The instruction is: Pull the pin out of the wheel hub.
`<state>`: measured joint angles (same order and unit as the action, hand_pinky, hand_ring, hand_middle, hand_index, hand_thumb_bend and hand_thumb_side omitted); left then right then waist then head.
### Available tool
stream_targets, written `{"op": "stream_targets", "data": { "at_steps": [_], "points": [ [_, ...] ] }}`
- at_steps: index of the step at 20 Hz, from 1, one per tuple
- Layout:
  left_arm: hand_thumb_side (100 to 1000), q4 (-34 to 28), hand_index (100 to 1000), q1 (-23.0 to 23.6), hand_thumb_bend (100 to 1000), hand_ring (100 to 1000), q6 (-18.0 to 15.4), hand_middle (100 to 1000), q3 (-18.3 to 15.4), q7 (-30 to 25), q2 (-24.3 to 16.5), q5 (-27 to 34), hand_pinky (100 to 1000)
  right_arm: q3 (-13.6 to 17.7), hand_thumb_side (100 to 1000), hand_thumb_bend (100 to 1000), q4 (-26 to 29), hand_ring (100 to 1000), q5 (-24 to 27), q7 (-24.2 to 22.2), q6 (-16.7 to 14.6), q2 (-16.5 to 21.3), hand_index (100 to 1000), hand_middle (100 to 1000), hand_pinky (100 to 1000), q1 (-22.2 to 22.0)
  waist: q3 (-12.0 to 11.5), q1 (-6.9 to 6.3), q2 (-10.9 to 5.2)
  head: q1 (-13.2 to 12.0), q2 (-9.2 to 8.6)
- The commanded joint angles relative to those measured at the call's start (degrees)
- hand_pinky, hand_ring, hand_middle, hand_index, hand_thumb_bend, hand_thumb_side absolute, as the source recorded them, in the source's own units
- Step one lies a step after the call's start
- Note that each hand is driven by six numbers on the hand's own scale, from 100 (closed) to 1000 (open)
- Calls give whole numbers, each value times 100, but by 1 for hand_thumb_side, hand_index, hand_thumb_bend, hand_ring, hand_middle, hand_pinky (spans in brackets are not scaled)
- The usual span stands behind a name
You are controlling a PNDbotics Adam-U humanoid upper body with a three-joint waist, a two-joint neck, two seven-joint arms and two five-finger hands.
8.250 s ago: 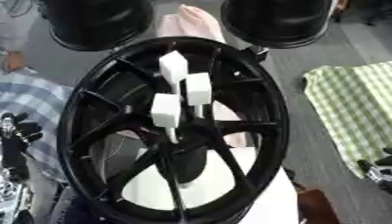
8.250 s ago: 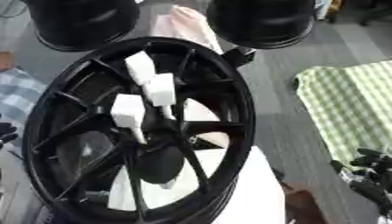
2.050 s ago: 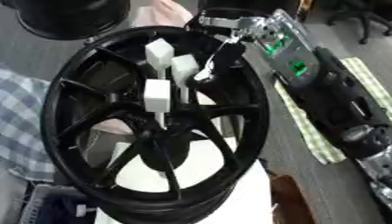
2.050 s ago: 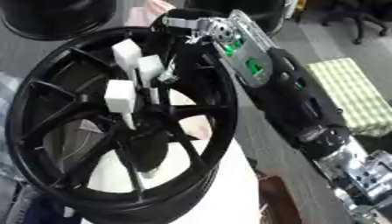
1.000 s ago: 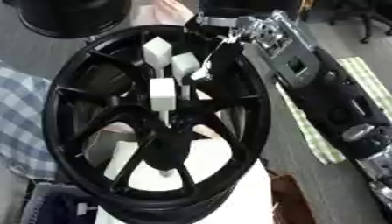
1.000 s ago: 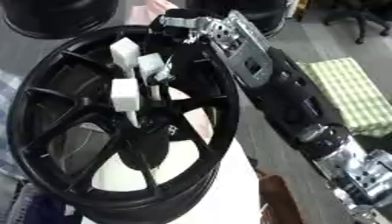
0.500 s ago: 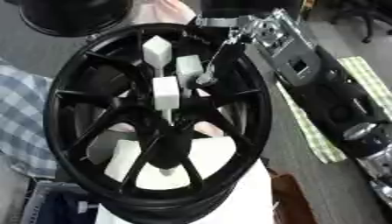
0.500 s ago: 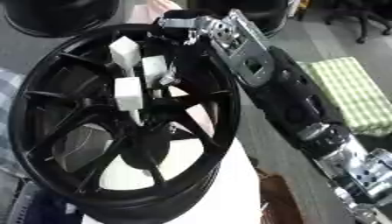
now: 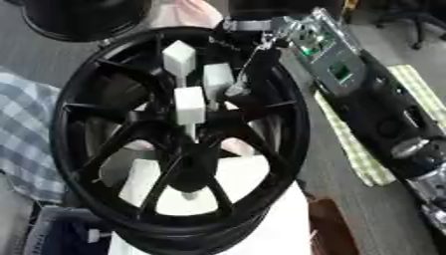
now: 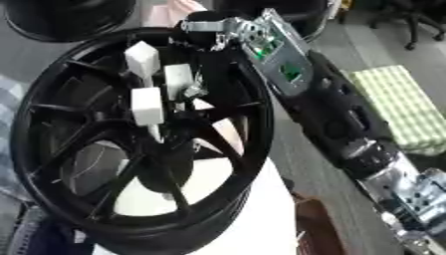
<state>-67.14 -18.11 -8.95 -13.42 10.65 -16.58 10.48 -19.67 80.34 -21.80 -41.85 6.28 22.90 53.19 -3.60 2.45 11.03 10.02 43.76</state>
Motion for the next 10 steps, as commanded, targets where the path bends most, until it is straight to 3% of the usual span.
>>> {"op": "stream_targets", "data": {
  "at_steps": [1,2,3,4,10],
  "points": [
    [878,-124,730,-45,127,608,19,501,-50,-8,-70,-49,688,176,100,346,84,490,108,116,59,231,460,189,512,255,-4,-20,-176,40,-27],
    [879,-127,730,-42,127,608,22,502,-51,-10,-66,-52,688,200,100,349,88,488,135,145,84,256,458,186,510,303,-3,-19,-182,53,-34],
    [880,-130,730,-38,129,608,25,502,-52,-12,-62,-54,688,228,100,285,88,484,157,176,110,284,455,182,506,356,-3,-17,-190,69,-43],
    [879,-133,730,-35,129,608,29,502,-54,-14,-58,-55,688,254,100,362,84,483,172,206,140,309,453,180,503,407,-2,-15,-198,83,-53],
    [878,-156,731,-18,133,608,58,502,-63,-22,-23,-77,688,539,100,320,28,474,467,347,433,450,447,170,460,651,10,-1,-254,158,-96]
  ]
}}
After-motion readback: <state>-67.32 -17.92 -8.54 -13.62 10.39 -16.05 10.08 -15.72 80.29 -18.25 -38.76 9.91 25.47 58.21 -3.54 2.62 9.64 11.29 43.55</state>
